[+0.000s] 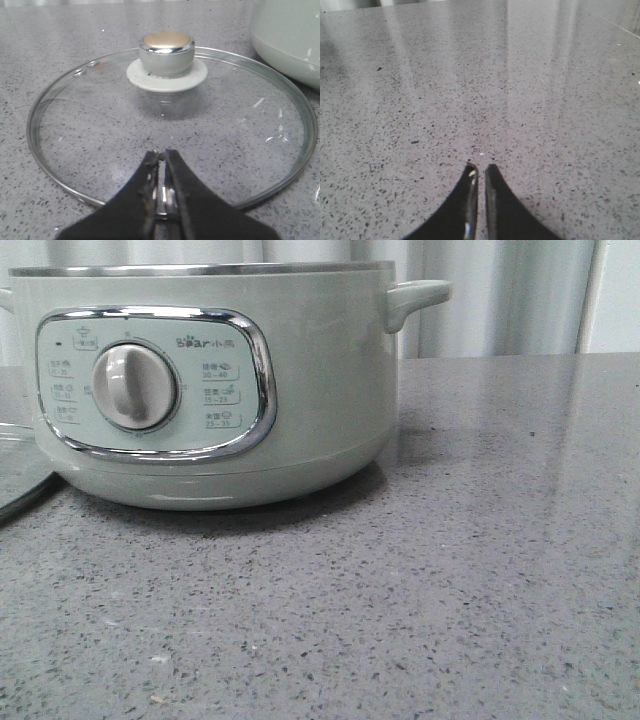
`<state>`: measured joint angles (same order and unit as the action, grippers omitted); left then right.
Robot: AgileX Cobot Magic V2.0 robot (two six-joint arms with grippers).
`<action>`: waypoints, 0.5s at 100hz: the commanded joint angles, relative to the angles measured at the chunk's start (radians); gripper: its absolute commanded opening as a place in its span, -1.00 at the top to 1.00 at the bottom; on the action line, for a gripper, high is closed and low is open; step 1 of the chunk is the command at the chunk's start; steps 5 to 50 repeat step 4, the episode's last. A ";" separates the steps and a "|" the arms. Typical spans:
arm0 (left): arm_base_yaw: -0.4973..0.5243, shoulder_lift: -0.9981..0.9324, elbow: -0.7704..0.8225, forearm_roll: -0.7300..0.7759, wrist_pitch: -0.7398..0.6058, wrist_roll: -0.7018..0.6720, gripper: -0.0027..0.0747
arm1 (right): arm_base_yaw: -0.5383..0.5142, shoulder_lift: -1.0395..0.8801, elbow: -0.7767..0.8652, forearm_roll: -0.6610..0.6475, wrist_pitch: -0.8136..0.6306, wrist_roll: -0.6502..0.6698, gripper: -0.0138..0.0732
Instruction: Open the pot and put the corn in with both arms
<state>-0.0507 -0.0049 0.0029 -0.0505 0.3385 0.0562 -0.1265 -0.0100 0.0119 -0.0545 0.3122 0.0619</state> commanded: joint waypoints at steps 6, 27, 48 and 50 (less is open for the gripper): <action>0.005 -0.034 0.007 -0.012 -0.026 -0.009 0.98 | -0.006 -0.022 0.020 0.006 -0.012 -0.010 0.79; 0.005 -0.034 0.007 -0.012 -0.026 -0.009 0.98 | -0.006 -0.022 0.020 0.006 -0.012 -0.010 0.79; 0.005 -0.034 0.007 -0.012 -0.026 -0.009 0.98 | -0.006 -0.022 0.020 0.006 -0.012 -0.010 0.79; 0.005 -0.034 0.007 -0.012 -0.026 -0.009 0.98 | -0.006 -0.022 0.020 0.006 -0.012 -0.010 0.79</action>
